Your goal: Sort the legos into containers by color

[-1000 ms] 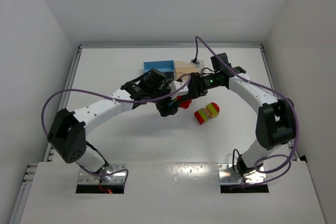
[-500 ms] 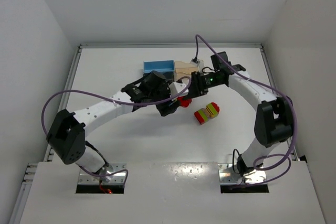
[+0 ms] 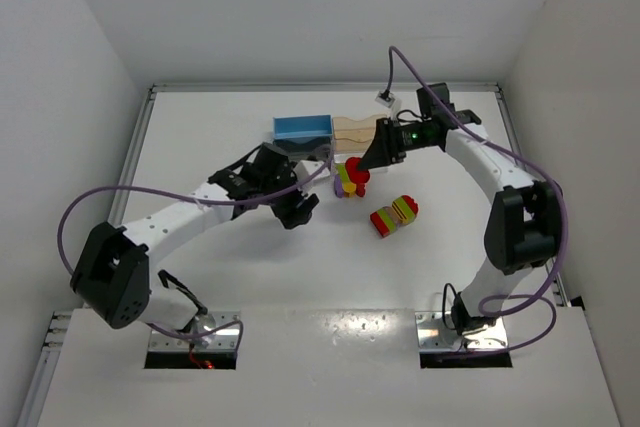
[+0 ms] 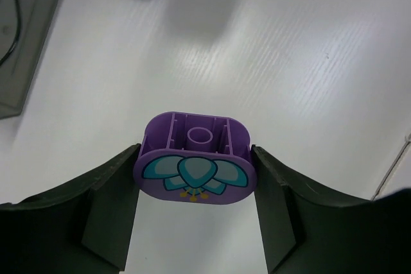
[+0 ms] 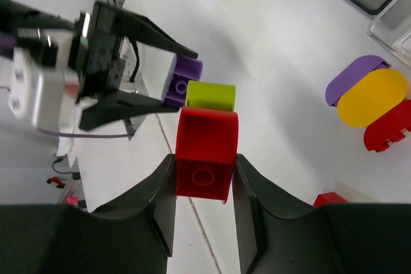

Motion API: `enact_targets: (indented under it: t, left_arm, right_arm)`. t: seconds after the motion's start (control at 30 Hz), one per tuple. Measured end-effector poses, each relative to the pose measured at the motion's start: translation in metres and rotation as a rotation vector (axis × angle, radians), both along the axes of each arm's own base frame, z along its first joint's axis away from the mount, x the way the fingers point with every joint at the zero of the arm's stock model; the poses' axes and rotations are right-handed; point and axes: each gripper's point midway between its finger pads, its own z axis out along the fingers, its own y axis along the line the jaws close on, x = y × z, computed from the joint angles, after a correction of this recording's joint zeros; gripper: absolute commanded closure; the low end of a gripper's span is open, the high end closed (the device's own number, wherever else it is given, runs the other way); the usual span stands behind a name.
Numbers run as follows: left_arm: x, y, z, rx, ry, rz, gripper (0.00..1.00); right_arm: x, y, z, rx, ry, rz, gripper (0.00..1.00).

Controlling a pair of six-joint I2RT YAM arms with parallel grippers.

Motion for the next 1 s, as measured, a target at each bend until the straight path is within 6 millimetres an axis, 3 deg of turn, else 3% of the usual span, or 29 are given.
enact_targets:
  t: [0.33,0.5,0.7,0.87,1.0]
  left_arm:
    - [0.042,0.032,0.015,-0.197,0.147,0.278,0.74]
    - [0.089,0.02,0.039,-0.256,0.119,0.402,0.8]
    - [0.16,0.014,0.057,-0.285,0.035,0.591,0.82]
    - [0.21,0.016,0.047,-0.264,-0.01,0.734,0.82]
    - [0.236,0.02,0.03,-0.235,-0.023,0.817,0.79]
  right_arm:
    - [-0.001,-0.007,-0.011,-0.059,-0.044,0.014,1.0]
    - [0.005,-0.02,-0.013,-0.113,-0.079,-0.016,1.0]
    - [0.011,-0.037,0.004,-0.153,-0.16,-0.075,1.0]
    - [0.014,-0.044,0.011,-0.17,-0.188,-0.105,1.0]
    - [0.015,-0.048,0.01,-0.18,-0.19,-0.119,1.0]
